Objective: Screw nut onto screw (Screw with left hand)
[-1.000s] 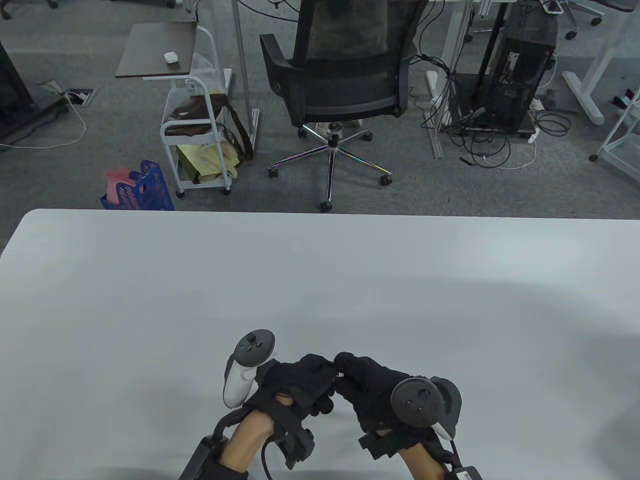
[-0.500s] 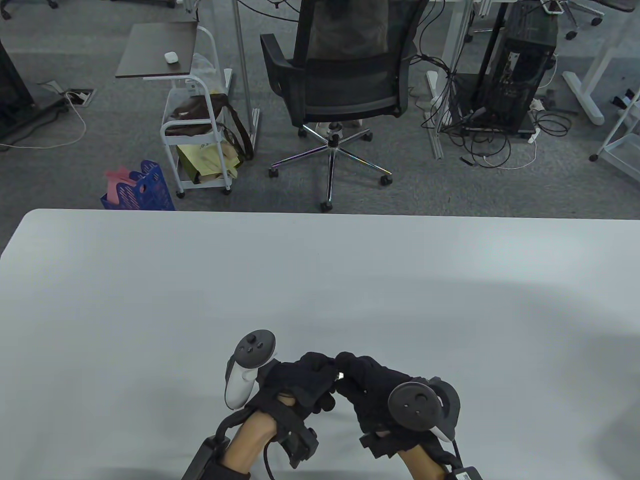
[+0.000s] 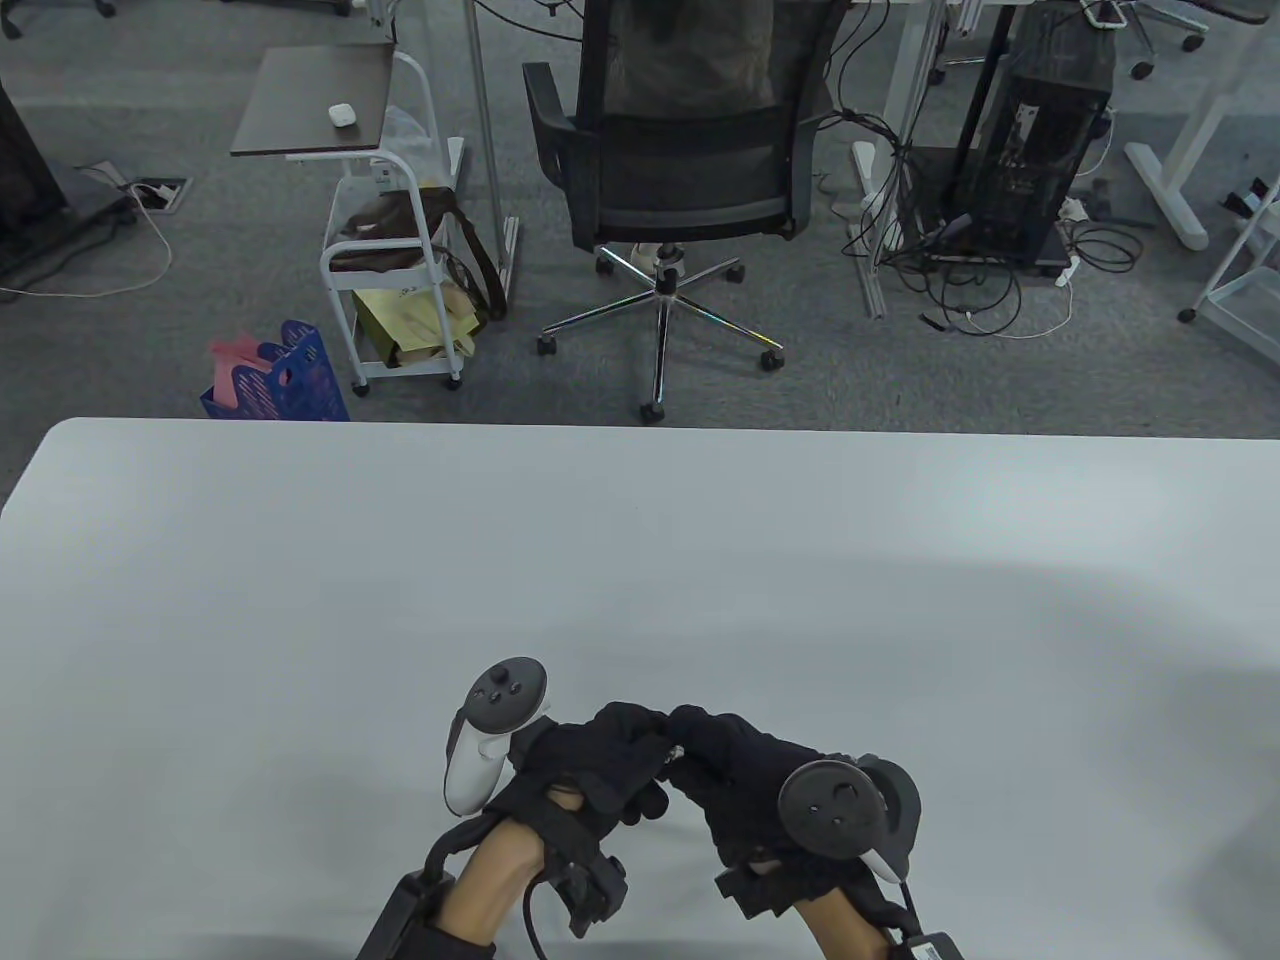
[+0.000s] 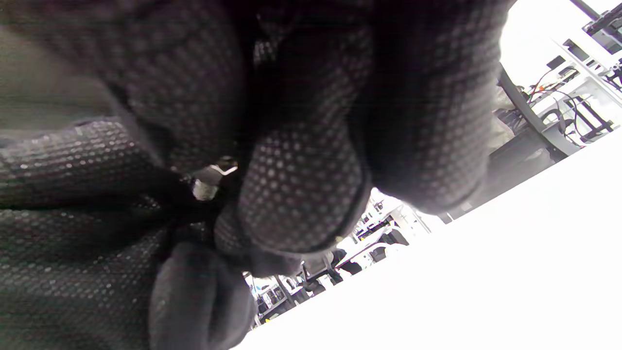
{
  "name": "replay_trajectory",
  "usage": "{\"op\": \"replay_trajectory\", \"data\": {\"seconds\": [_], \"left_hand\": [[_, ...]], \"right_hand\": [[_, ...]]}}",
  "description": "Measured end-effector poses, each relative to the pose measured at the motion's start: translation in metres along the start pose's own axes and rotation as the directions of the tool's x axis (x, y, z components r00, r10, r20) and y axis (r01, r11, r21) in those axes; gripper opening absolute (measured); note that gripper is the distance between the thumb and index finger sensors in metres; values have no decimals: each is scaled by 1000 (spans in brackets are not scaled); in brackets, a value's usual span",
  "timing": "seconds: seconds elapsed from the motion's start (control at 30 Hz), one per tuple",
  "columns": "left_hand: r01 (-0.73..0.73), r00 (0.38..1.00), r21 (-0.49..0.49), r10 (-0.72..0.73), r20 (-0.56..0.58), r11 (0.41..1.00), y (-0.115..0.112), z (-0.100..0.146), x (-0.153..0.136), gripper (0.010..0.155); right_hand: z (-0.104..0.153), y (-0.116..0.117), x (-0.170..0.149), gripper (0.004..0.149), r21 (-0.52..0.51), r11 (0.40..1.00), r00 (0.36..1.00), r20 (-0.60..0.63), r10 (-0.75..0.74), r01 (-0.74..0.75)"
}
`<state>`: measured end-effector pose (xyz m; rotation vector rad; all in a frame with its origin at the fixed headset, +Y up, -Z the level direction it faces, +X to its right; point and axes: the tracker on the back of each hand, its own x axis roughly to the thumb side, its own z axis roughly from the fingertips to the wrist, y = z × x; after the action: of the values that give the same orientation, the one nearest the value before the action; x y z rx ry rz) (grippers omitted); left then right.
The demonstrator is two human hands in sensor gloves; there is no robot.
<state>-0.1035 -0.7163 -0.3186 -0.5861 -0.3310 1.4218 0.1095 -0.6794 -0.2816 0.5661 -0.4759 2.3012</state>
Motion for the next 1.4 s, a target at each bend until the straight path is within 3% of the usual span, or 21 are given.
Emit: {"op": "replay_trajectory", "data": {"seconds": [0.03, 0.1, 0.27, 0.4, 0.6, 0.7, 0.77, 0.87, 0.97, 1.13, 1.27, 1.4], "left_hand": [[6, 1000, 17, -6, -6, 1000, 0, 0, 0, 66], [44, 999, 47, -43, -19, 998, 0, 0, -1, 61], [26, 1000, -13, -26, -4, 1000, -1, -1, 2, 56], [9, 1000, 16, -9, -5, 1000, -1, -1, -2, 65], [29, 1000, -8, -29, -6, 1000, -1, -1, 1, 55], [-4, 1000, -37, 4, -9, 999, 0, -1, -1, 58], [0, 1000, -7, 0, -15, 1000, -1, -1, -3, 65], [28, 999, 20, -27, -25, 999, 0, -2, -3, 58], [17, 1000, -26, -18, -21, 1000, -1, -2, 0, 56], [-6, 1000, -2, 6, -23, 1000, 0, -1, -4, 66], [13, 1000, 25, -12, -25, 1000, 1, -2, -3, 56], [-4, 1000, -28, 3, -19, 1000, 1, -2, -2, 55]], "right_hand": [[0, 0, 0, 48, 2, 1000, 1000, 0, 1, -1], [0, 0, -1, 48, 4, 1000, 1000, -3, 2, -2], [0, 0, 0, 48, 10, 1000, 1000, -3, -2, 2], [0, -1, -1, 48, 4, 1000, 1000, -6, -5, 5], [0, 0, 0, 48, 14, 1000, 1000, -3, -6, 6], [0, 0, -1, 48, 9, 1000, 1000, -5, -13, 13], [0, 0, -2, 48, 12, 1000, 1000, -8, -11, 11], [0, 0, -2, 48, 16, 1000, 1000, -10, -6, 6], [0, 1, -1, 48, 19, 1000, 1000, -7, -9, 9], [0, 0, -3, 48, 16, 1000, 1000, -12, -13, 13], [0, 1, -2, 48, 18, 1000, 1000, -12, -18, 19], [0, 2, -1, 48, 22, 1000, 1000, -6, -13, 13]]}}
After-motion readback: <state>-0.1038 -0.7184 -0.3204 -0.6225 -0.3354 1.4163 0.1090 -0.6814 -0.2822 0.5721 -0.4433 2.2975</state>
